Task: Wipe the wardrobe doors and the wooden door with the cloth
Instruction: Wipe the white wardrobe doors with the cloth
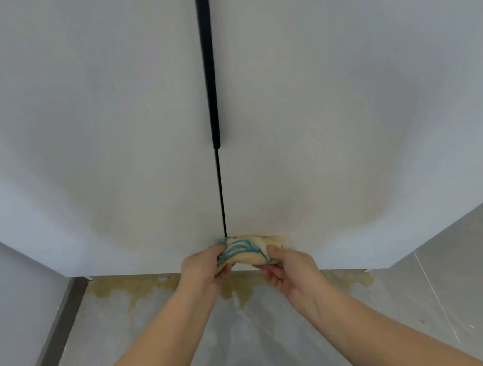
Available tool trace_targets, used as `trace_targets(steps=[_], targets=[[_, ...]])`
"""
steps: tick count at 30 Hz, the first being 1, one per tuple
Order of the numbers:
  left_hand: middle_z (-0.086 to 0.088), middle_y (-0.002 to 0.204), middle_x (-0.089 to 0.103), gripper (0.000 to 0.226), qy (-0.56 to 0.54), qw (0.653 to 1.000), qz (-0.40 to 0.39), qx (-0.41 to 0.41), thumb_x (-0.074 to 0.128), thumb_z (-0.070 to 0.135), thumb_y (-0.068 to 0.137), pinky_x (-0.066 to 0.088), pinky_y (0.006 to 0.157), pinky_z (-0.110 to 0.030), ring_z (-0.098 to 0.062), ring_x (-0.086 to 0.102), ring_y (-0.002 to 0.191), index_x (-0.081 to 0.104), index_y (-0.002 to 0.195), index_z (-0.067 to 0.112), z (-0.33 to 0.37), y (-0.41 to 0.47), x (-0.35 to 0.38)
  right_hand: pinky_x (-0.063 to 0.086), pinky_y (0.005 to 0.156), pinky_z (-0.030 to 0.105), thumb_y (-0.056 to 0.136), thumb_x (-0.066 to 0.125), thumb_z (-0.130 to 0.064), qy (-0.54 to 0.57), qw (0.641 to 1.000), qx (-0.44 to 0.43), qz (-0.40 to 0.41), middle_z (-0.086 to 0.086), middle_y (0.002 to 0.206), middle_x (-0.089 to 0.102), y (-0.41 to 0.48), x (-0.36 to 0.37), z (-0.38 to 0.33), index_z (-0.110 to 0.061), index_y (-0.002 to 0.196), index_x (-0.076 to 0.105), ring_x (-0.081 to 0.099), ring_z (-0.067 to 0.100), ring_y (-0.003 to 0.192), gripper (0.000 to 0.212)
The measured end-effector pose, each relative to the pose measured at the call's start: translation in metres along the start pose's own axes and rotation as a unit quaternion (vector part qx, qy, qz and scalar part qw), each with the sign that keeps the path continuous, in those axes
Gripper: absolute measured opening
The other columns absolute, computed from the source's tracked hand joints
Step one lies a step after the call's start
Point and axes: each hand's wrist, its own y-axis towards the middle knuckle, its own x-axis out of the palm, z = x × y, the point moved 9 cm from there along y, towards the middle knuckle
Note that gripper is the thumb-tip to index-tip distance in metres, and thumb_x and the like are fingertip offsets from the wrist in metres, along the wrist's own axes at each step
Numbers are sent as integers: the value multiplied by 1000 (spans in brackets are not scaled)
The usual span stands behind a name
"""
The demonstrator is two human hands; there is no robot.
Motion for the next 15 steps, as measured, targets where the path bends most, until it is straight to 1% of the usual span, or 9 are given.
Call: trace_targets(steps=[2, 4, 5, 9, 12, 13, 15], targets=[[-17, 74, 60, 11, -9, 1000, -21, 17, 62, -1, 90, 44, 35, -15, -24, 58, 59, 59, 79, -3, 20, -23, 6, 50, 51, 24, 93, 59, -5, 3, 999, -30, -20, 20, 94, 71, -23, 7, -22, 1, 100, 64, 69, 28, 78, 10], [-16, 74, 62, 12, -16, 998, -43, 36, 62, 0, 90, 46, 38, -16, -24, 59, 63, 61, 79, -2, 41, -46, 11, 51, 51, 22, 94, 58, -4, 22, 997, -55, -46, 19, 88, 71, -48, 16, -44, 2, 101, 64, 70, 24, 68, 11], [-15, 75, 63, 11, -22, 997, -53, 44, 63, 1, 90, 47, 39, -16, -23, 59, 64, 61, 79, -1, 51, -56, 14, 51, 51, 21, 94, 57, -4, 29, 996, -66, -55, 18, 88, 71, -59, 20, -54, 2, 102, 64, 71, 23, 67, 12], [-13, 76, 65, 9, -45, 990, -100, 83, 64, 3, 90, 49, 43, -16, -20, 61, 64, 63, 81, 0, 90, -101, 28, 52, 53, 20, 94, 58, -7, 37, 989, -113, -87, 14, 86, 73, -104, 34, -94, 0, 102, 65, 72, 22, 71, 13], [-12, 76, 65, 9, -68, 984, -123, 110, 63, 3, 90, 49, 44, -16, -16, 63, 55, 64, 82, 0, 110, -125, 40, 52, 53, 20, 95, 58, -9, 30, 983, -150, -100, 13, 87, 74, -130, 40, -118, -1, 104, 66, 71, 22, 75, 15], [-12, 76, 65, 8, -76, 981, -133, 117, 62, 3, 90, 49, 44, -15, -16, 64, 55, 64, 83, -1, 117, -134, 44, 52, 54, 20, 95, 58, -9, 28, 980, -167, -105, 13, 87, 74, -140, 42, -128, -2, 104, 66, 71, 21, 76, 15], [-12, 80, 66, 8, -94, 977, -147, 124, 62, 4, 91, 49, 45, -16, -19, 63, 63, 65, 85, 0, 125, -147, 51, 53, 57, 20, 95, 58, -11, 20, 971, -206, -119, 11, 88, 74, -159, 46, -146, -3, 104, 67, 71, 21, 79, 15]])
